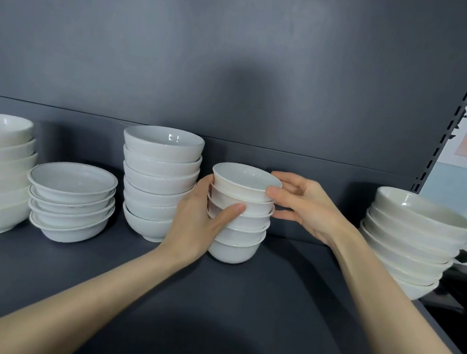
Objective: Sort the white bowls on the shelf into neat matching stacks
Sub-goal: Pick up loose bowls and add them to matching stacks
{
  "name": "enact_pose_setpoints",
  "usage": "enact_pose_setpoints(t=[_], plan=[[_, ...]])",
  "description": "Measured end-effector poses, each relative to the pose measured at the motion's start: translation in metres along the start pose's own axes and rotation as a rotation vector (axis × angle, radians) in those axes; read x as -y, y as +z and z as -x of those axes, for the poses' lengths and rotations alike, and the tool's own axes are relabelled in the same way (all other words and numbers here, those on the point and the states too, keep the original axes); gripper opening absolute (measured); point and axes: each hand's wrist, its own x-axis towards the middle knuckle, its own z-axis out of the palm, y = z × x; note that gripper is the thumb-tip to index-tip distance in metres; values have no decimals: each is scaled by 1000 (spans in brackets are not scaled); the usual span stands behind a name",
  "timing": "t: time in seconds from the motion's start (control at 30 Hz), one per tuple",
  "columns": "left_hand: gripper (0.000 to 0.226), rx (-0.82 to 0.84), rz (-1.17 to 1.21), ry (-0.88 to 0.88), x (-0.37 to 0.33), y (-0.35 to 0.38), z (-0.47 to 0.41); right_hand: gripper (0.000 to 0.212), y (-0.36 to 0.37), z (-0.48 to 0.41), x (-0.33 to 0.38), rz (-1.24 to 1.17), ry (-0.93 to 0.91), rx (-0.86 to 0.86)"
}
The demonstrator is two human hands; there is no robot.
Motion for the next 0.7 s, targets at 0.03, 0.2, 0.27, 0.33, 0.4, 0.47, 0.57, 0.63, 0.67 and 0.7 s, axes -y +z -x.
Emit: enact_pose_setpoints(t=[0.03, 0.2, 0.27, 0.33, 0.4, 0.47, 0.57, 0.63, 0.67, 0.7], plan=[[40, 5, 12, -6, 1, 1, -1, 22, 0, 0, 0, 2, 1, -5], [71, 32, 58, -34, 10, 11, -8, 37, -7, 4, 2, 20, 16, -59], [79, 39, 80, -48, 11, 16, -11, 44, -11, 5, 2, 27, 21, -86], [79, 49, 106, -70, 11, 23, -15, 48, -16, 7, 2, 31, 26, -106], [75, 56, 124, -86, 12, 30, -17, 49, -22, 8, 2, 42, 31, -122], [75, 63, 137, -88, 13, 36, -20, 55, -27, 9, 2, 60, 42, -141], [69, 76, 139, -88, 11, 42, -22, 66, -33, 11, 2, 88, 55, -156], [69, 88, 139, -85, 9, 43, -23, 68, -34, 12, 2, 99, 55, -161], [72, 93, 136, -84, 8, 43, -24, 67, -34, 13, 2, 103, 53, -163], [76, 98, 133, -79, 8, 42, -24, 66, -34, 13, 2, 105, 53, -165]])
